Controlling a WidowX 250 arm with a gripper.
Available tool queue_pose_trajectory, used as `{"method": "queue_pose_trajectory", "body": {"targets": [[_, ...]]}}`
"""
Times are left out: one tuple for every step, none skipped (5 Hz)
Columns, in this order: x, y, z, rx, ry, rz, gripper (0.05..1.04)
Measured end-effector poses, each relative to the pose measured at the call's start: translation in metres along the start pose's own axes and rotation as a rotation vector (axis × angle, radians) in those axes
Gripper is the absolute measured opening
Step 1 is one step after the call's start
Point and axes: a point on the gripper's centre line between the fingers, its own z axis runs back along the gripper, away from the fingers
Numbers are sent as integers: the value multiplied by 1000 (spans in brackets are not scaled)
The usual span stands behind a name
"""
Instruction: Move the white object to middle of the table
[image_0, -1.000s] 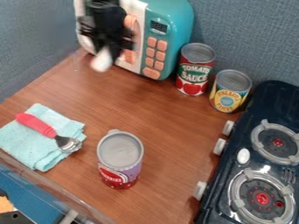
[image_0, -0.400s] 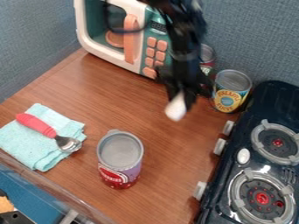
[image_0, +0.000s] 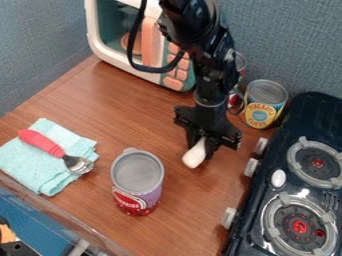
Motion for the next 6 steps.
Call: {"method": "queue_pose_trajectory", "body": {"targets": [[-1, 14, -2, 18, -3, 42, 321], [-2, 32, -3, 33, -4, 99, 390], [-4, 37, -2, 43, 20, 102, 680], [-5, 38, -1, 56, 26, 101, 972], [-8, 35, 0, 67, 44, 74, 1006], [-6, 35, 31, 74, 42, 24, 1001]]}}
